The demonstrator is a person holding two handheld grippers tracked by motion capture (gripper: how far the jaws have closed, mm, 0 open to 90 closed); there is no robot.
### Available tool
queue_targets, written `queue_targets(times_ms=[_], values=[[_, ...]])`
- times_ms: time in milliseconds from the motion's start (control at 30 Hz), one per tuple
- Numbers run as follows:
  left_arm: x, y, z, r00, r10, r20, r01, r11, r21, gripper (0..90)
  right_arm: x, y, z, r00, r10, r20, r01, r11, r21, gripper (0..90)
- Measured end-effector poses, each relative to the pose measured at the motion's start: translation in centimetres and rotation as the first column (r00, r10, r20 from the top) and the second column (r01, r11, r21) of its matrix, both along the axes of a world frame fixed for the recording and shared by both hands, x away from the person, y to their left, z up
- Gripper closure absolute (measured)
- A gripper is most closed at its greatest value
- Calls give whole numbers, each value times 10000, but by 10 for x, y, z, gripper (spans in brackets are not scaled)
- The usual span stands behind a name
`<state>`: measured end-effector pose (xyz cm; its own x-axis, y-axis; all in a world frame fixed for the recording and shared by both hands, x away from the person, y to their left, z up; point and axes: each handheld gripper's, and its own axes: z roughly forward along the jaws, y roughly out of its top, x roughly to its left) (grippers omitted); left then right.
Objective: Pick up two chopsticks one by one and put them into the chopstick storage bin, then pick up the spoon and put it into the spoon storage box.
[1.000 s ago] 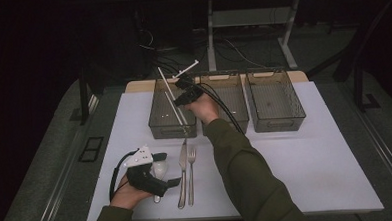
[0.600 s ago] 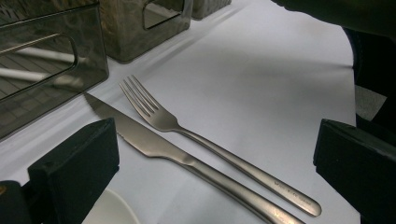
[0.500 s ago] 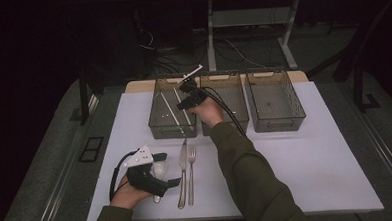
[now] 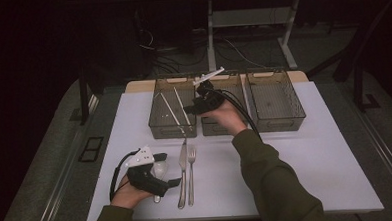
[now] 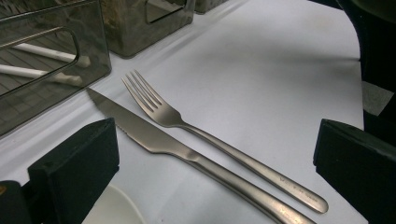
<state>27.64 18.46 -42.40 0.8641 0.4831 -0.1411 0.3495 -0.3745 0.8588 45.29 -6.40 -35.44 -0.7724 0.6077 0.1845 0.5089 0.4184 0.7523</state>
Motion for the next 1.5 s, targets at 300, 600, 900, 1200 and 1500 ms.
queue_targets(times_ms=[300,600,900,1200,1500], values=[[1,-1,-1,10000,17,-93,-16,9999,117,0,-27,-40,5,9994,29,353,-46,9988,478,361],[0,-2,-2,9999,60,-104,-58,9997,240,0,-52,-77,6,9980,-168,605,112,9957,916,323],[0,-1,-2,9998,145,-102,-142,9995,279,0,-82,-111,-5,9932,-493,1054,422,9967,688,263],[-2,0,-2,9997,247,-62,-245,9992,319,0,-119,-146,-21,9892,-800,1231,748,9961,468,201],[-2,1,-2,9994,339,-84,-336,9988,360,0,-149,-185,-35,9887,-1093,1028,1042,9931,536,196]])
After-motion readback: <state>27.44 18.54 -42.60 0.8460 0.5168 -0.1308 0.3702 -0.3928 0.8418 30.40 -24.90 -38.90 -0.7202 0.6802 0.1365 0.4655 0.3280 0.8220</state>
